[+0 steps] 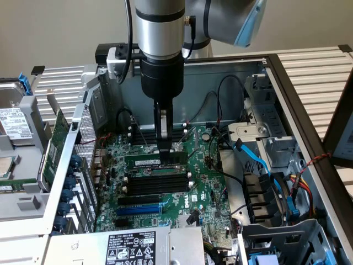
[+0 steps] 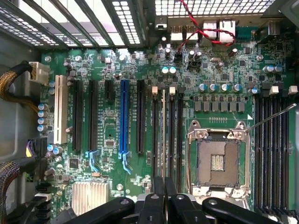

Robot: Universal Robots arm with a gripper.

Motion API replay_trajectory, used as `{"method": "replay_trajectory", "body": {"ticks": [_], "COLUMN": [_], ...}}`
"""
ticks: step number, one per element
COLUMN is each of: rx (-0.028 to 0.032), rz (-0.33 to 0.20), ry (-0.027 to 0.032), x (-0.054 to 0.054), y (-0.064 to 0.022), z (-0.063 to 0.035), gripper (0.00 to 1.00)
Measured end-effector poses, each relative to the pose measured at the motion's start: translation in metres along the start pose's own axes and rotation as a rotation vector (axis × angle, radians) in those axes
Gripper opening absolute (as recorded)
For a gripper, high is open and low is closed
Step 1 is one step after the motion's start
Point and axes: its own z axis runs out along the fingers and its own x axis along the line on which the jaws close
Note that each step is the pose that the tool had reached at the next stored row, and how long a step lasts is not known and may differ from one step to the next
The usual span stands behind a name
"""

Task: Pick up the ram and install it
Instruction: 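Insert the ram into the slot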

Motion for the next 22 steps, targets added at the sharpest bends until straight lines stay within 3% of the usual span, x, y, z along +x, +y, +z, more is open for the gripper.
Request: {"method": "replay_trajectory", "body": {"ticks": [22], "rx": [0.0001], "rz": [-0.014], "ry": [0.0022], "x": [0.002], "y": [-0.0002], "z": [0.0138], "gripper": [0.13]}}
